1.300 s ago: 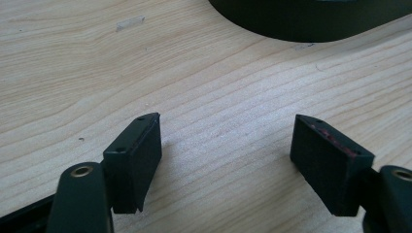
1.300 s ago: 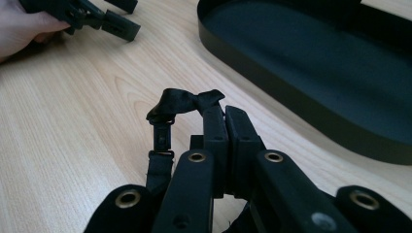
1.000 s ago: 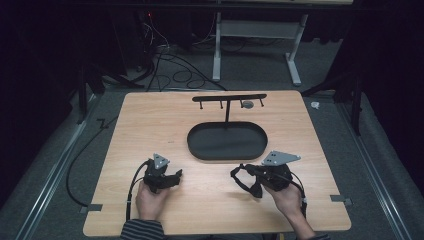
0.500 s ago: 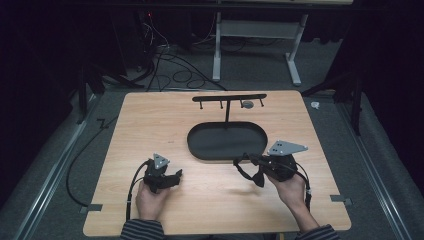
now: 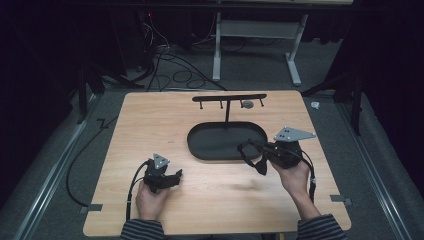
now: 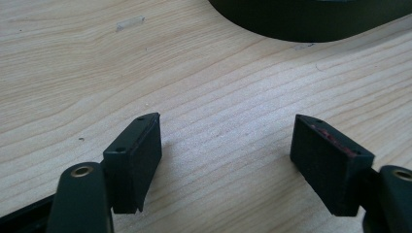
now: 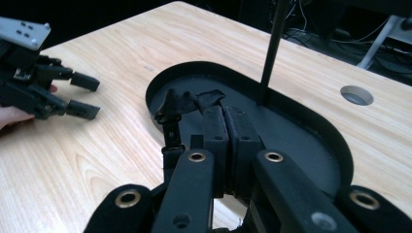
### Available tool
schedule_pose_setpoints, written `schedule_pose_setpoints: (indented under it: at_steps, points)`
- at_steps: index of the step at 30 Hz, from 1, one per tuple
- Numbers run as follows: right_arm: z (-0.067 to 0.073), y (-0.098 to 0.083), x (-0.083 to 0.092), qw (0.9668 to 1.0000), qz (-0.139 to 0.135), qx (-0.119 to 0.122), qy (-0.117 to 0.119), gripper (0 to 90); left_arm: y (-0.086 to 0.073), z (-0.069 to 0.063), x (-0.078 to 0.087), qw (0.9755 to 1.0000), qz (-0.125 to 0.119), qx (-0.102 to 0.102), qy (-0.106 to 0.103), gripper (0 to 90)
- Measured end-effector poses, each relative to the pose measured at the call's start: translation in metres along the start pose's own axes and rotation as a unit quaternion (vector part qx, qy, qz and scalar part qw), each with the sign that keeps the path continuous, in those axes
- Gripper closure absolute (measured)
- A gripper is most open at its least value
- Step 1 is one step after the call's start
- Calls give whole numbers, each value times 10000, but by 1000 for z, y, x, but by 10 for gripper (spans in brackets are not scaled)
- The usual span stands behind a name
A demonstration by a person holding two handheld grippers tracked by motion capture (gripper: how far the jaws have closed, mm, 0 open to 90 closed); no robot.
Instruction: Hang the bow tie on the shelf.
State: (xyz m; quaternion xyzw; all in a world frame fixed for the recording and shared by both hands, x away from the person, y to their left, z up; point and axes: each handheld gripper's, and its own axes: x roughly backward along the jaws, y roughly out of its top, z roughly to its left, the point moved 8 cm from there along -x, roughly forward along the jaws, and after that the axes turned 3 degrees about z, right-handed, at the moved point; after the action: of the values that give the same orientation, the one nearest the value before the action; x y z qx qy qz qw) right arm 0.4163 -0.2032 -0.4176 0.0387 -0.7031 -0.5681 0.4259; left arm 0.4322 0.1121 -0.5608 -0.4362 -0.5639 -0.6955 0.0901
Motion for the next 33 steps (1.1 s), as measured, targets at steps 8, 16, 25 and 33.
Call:
schedule_pose_setpoints:
  at_steps: [8,16,25,33]
  points:
    - [-9,13,-1,9999,-32,-24,-95,899,0,0,0,10000,1,-1,0,275]
    - [-17,23,-3,9998,-83,-56,-152,899,0,0,0,10000,-1,1,1,275]
    - [-27,38,-8,9995,-136,-95,-262,899,0,0,0,10000,3,-3,0,276]
    - [-35,51,-17,9993,-158,-165,-287,899,0,0,0,10000,2,1,-3,276]
